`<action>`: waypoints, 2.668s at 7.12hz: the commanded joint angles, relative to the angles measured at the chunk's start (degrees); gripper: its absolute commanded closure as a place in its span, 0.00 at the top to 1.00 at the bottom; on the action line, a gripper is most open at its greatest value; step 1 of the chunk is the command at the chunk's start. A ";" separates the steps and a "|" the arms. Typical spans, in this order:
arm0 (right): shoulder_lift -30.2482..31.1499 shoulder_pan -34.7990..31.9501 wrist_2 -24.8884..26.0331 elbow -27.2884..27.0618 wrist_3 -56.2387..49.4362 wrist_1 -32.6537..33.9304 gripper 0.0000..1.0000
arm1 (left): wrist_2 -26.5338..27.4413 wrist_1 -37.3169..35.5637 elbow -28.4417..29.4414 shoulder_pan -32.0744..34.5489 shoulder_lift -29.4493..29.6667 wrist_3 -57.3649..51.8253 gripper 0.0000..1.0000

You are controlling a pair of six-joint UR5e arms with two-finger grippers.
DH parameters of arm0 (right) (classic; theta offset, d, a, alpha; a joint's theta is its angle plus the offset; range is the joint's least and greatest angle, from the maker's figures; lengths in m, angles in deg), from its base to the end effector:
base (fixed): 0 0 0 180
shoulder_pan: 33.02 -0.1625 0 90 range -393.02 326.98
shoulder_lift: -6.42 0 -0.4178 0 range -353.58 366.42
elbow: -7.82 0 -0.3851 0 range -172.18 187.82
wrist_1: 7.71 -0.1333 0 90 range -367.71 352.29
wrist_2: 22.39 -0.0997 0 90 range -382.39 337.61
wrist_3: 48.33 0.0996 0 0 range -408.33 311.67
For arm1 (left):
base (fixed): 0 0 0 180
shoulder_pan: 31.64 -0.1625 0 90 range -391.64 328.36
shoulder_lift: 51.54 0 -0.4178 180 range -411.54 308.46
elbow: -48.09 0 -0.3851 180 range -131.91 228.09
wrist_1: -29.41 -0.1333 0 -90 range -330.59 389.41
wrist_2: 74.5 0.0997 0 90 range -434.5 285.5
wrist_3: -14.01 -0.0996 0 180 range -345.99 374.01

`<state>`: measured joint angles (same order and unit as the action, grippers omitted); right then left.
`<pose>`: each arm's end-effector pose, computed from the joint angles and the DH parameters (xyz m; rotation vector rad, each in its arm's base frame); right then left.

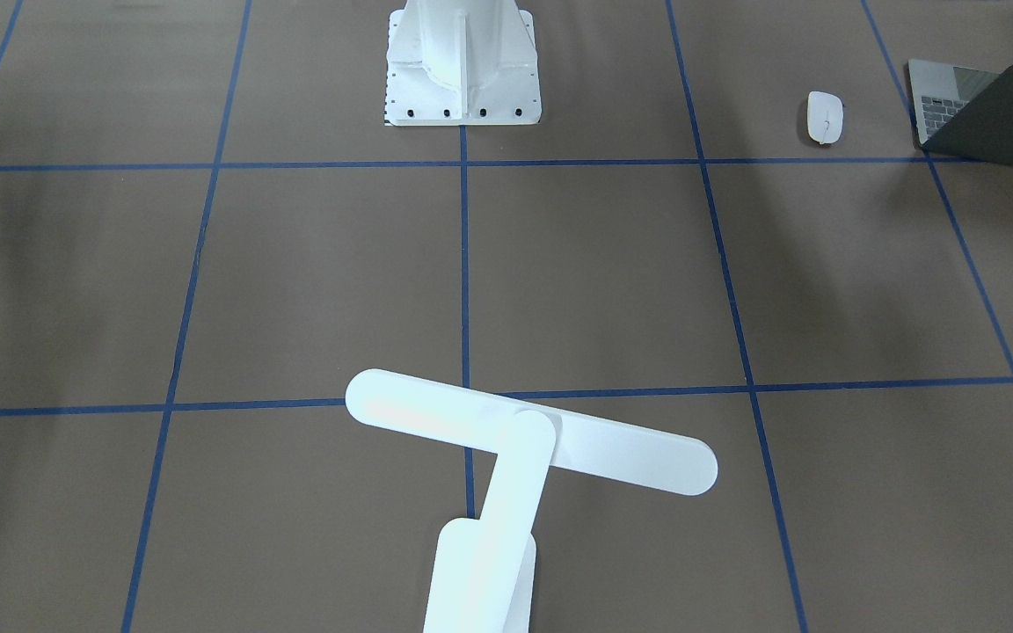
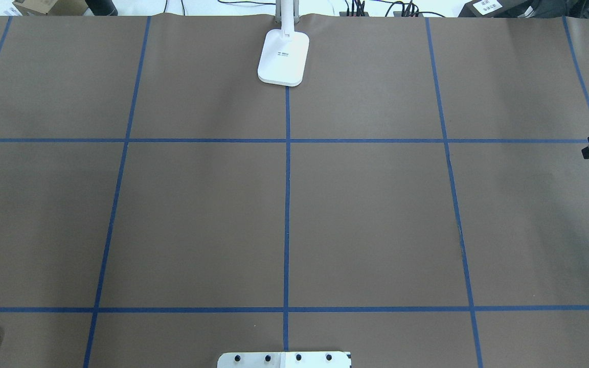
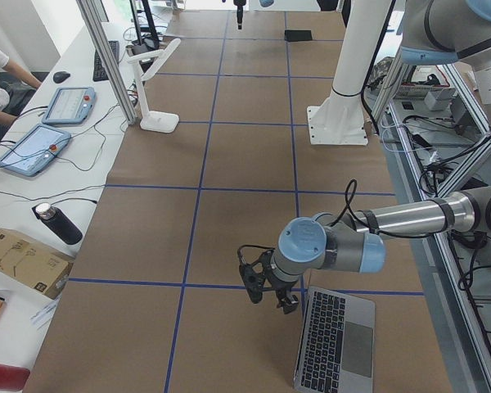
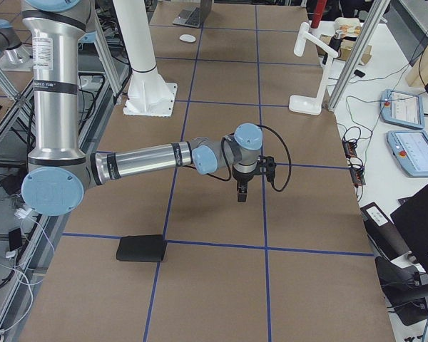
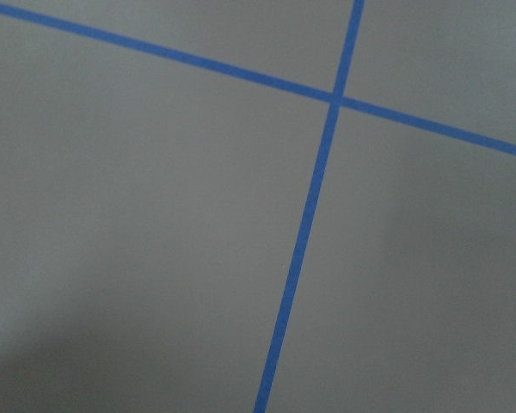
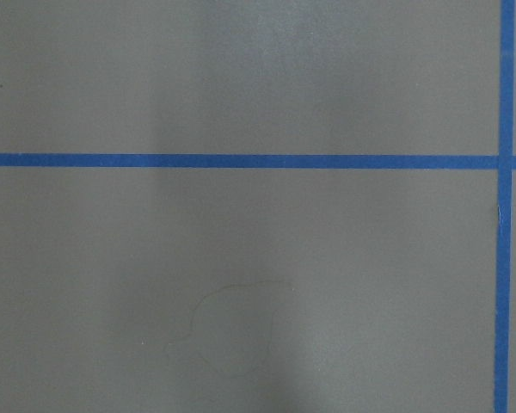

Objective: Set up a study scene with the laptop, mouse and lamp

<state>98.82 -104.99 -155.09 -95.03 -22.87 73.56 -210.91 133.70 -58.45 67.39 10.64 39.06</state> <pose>-0.0859 -0.4762 0.5465 0.0229 -0.8033 -0.0021 -0.1053 -0.2727 0.6707 -0.0645 0.8195 -0.5402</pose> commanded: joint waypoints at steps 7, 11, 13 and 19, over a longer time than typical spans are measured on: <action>0.06 0.51 1.83 -0.42 0.21 -0.05 0.99 | 2.55 -0.49 1.06 5.38 -4.35 17.14 0.99; -0.02 1.04 1.92 -0.51 0.73 -0.05 0.99 | -0.86 -0.58 4.75 5.29 -2.60 18.29 0.89; -0.03 1.13 1.92 -0.51 1.09 -0.05 0.99 | -3.60 -0.66 5.73 5.20 -2.60 18.20 0.63; 0.06 2.62 1.92 -0.51 5.92 -3.48 0.99 | -6.33 -8.79 -1.79 5.29 -1.90 18.20 0.00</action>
<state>98.87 -102.57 -153.17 -95.54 -17.54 70.47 -217.00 129.62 -56.14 72.64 8.14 57.26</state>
